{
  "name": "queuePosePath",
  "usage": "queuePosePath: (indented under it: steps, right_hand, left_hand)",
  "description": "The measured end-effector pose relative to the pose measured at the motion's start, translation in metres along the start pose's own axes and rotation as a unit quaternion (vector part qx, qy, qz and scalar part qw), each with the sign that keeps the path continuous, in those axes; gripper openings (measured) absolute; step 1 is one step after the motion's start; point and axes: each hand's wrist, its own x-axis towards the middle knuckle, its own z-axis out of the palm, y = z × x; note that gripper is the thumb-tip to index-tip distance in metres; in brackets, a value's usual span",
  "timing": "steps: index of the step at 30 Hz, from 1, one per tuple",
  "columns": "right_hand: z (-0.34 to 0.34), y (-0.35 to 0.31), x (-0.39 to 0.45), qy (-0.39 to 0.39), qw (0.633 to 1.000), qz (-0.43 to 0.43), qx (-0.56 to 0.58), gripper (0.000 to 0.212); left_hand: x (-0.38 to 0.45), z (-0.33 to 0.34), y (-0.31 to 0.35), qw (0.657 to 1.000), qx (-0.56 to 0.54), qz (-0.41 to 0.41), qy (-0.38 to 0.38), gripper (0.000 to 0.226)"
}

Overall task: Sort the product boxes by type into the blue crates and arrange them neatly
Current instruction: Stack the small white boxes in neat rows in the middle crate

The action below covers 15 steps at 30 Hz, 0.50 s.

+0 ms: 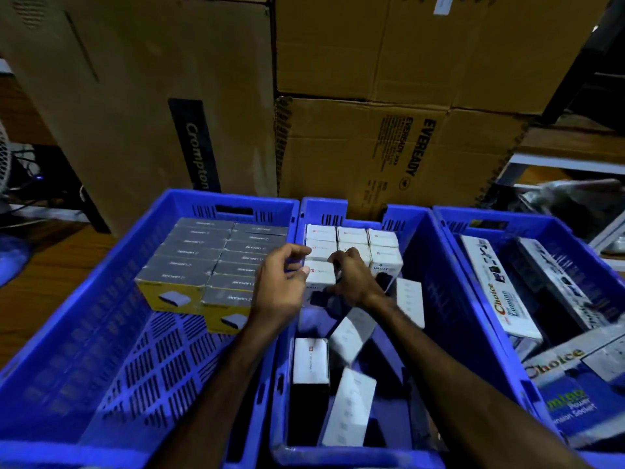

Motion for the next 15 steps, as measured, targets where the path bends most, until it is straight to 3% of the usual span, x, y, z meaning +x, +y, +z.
queuePosePath:
  steps: [6, 15]
  right_hand:
    - [0.019, 0.006, -0.011, 0.059, 0.998, -0.026, -0.001, 0.052]
    - [0.002, 0.000, -0.028, 0.041, 0.997, 0.042, -0.051, 0.040]
  left_hand:
    - [0.000, 0.002, -0.001, 1.000, 0.017, 0.000, -0.010, 0.030]
    - [-0.002, 0.001, -0.005, 0.999, 0.042, 0.005, -0.032, 0.029]
